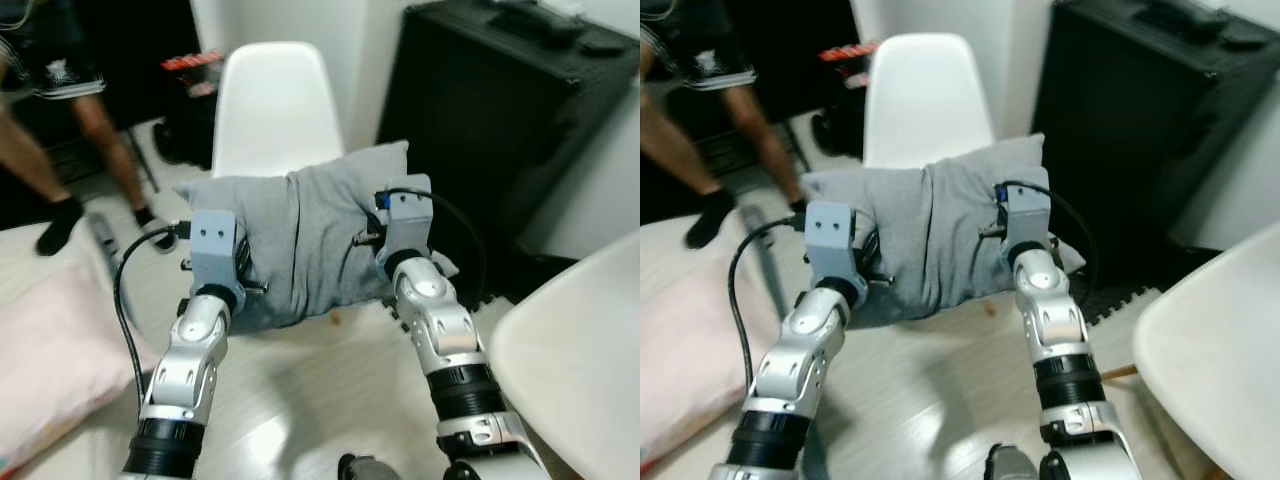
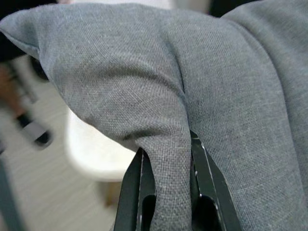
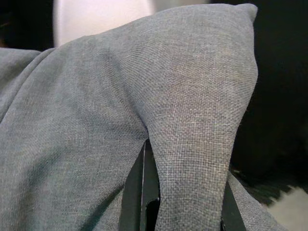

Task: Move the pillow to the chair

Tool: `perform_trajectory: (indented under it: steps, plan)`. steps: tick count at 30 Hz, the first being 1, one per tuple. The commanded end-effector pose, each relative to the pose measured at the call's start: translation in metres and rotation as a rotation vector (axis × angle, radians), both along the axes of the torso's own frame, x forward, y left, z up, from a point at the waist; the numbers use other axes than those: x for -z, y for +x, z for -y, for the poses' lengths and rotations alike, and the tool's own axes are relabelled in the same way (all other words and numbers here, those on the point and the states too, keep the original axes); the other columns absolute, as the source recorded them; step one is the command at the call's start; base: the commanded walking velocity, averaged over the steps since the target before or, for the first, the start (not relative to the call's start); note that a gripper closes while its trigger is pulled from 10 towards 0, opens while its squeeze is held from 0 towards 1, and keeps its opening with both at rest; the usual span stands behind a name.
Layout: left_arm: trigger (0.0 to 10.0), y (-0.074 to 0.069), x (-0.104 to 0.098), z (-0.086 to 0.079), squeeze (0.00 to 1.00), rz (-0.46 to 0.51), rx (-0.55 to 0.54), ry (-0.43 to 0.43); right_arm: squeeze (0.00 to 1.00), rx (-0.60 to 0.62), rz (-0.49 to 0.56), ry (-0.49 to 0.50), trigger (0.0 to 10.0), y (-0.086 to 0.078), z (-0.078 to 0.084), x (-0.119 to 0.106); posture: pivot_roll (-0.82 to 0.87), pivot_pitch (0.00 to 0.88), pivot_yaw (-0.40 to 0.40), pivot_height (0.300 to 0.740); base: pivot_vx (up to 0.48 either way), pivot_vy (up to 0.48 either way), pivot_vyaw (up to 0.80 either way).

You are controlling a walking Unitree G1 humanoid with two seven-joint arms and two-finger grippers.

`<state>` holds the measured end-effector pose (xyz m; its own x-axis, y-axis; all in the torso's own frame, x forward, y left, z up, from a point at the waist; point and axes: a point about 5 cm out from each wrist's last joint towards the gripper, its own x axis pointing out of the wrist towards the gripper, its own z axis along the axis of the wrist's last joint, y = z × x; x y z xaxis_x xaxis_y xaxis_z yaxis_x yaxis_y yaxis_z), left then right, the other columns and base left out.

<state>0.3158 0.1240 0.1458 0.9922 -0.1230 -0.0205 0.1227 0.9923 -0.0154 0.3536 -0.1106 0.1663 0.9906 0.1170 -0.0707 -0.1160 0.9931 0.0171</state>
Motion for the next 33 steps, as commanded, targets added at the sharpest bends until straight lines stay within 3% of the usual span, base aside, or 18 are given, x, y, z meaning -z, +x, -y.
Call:
perform_trajectory:
  steps: [1, 33]
  plan:
    - [10.0, -0.0005, -0.0035, 0.0082, 0.00, 0.025, 0.038, 0.009, 0.00, -0.043, 0.016, 0.033, 10.0, -0.0013, -0.0126, -0.0057, 0.02, 0.135, 0.014, 0.740, 0.000, 0.000, -0.80]
    - [10.0, -0.0015, -0.0031, 0.0094, 0.00, 0.028, 0.037, 0.001, 0.00, 0.002, -0.020, 0.066, 10.0, 0.0000, -0.0059, -0.0076, 0.02, 0.117, 0.002, 0.740, 0.000, 0.000, -0.80]
